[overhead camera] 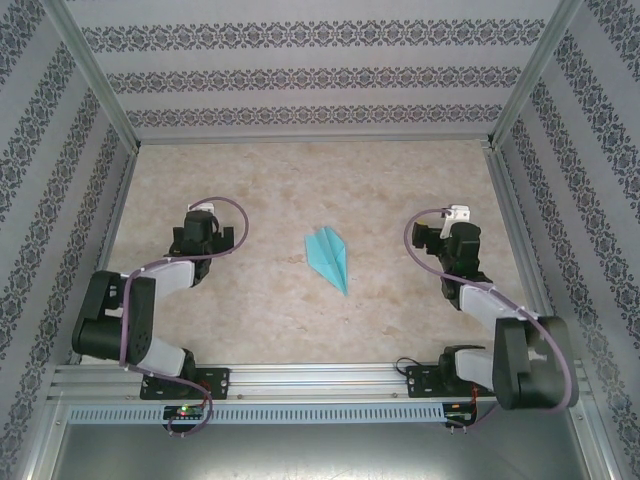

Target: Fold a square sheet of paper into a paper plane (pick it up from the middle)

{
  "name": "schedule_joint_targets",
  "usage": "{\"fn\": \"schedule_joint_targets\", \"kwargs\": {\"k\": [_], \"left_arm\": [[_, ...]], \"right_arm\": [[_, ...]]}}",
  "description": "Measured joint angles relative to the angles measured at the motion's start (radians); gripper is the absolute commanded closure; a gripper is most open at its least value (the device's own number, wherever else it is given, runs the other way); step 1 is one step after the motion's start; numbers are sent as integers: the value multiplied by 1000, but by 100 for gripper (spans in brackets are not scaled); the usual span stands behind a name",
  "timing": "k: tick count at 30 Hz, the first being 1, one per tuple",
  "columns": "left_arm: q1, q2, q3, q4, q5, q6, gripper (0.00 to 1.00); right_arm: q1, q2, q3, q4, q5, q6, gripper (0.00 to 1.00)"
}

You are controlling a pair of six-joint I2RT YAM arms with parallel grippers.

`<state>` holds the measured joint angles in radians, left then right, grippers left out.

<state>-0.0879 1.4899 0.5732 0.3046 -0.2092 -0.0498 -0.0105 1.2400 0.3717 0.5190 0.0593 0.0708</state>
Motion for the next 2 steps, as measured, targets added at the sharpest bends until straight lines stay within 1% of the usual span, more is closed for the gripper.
{"fn": "schedule_joint_targets", "kwargs": {"k": [2], "left_arm": [[16, 14, 0, 26, 23, 7, 0]], "right_arm": [[-8, 39, -1, 44, -8, 0, 2]]}}
